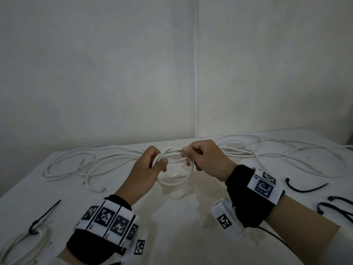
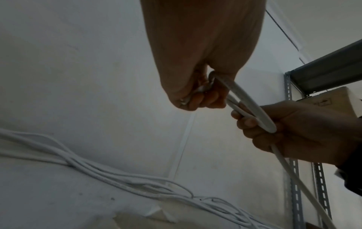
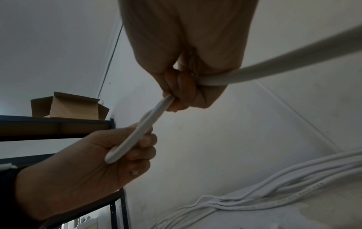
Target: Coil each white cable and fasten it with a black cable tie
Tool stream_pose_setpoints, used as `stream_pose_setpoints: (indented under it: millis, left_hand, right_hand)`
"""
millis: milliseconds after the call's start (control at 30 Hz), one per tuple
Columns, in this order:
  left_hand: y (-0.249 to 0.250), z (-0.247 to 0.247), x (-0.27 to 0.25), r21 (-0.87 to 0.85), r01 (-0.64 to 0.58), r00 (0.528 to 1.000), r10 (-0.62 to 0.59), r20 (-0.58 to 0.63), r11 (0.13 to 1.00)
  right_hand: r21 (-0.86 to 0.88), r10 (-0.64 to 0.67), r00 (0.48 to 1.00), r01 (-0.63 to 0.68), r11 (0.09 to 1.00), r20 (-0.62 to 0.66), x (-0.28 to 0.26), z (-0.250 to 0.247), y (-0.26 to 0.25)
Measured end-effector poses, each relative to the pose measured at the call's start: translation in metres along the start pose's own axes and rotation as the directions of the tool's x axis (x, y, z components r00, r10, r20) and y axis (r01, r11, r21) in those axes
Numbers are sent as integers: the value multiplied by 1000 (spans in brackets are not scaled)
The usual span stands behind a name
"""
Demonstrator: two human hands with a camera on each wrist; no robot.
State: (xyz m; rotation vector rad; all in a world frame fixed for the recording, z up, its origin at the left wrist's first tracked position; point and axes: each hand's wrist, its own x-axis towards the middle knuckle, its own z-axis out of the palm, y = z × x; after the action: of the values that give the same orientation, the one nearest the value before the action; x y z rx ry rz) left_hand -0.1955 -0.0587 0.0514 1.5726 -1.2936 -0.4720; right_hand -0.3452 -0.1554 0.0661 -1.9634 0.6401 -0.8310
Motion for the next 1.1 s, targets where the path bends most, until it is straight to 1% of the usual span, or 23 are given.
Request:
stream_pose_setpoints:
  millis: [67,167,233,300,333,367,433,467,567,600,633,667,700,767,833,900,1000,1100]
  left_hand:
    - [1,-1,-1,53,-7,998,4,61,999]
    - [5,-5,-2,52,27,990,-34,140,998]
    - [3,-11,-3,105,37,986,-53,159,994]
    - [0,-19,-5,106,60,990,-72,118,993]
    - [-1,-22,-5,84,67,993,-74,88,994]
    - [1,-23,-6,74,61,996,-66,66,995]
    - [4,-19,-2,112,14,999,-19,47,994]
    - [5,-15,2,133,-15,999,11,32,991]
    - [6,-3,8,138,-28,999,33,-32,990]
    - [5,0,9,116,-15,1000,18,-25,993]
    - [5,2,8,57,10,1000,-10,0,998]
    - [5,4,6,-33,55,997,-54,52,998]
    - [7,5,4,-136,115,988,-100,117,984]
    - [11,6,0,-317,214,964,-146,224,924]
    - [13,5,-1,-392,252,950,-151,272,885]
    - [13,3,-2,-353,216,954,-119,276,910]
    - [17,1,-4,-205,132,965,-79,250,970]
    - [18,0,-5,-59,94,978,-80,195,994]
  right_hand:
    - [-19,-9,1000,9,1000,4,0,-3,4]
    - [-60,-19,1000,18,998,0,-1,-6,6]
    - [-37,4,998,-6,999,-63,1,-10,9]
    - [49,18,983,-9,999,-183,4,-20,12]
    - [43,2,977,8,999,-215,6,-26,13]
    - [-11,-20,979,18,1000,-201,6,-30,12]
    - [-130,-43,993,29,991,-106,5,-25,10]
    - [-154,-45,996,33,987,-74,4,-20,9]
    - [-126,-62,996,54,991,-60,6,-9,9]
    - [-110,-59,997,52,993,-57,6,-9,9]
    - [-101,-49,997,44,994,-51,6,-9,8]
    - [-100,-39,998,35,994,-45,5,-10,7]
    - [-99,-34,998,30,995,-44,4,-11,6]
    - [-64,-25,999,22,998,-47,2,-13,5]
    - [-15,-18,999,18,1000,-46,2,-15,6]
    - [17,-6,999,6,1000,-37,1,-17,6]
    - [61,27,1000,-27,998,-8,-1,-17,6]
    - [68,42,999,-42,997,5,-2,-14,6]
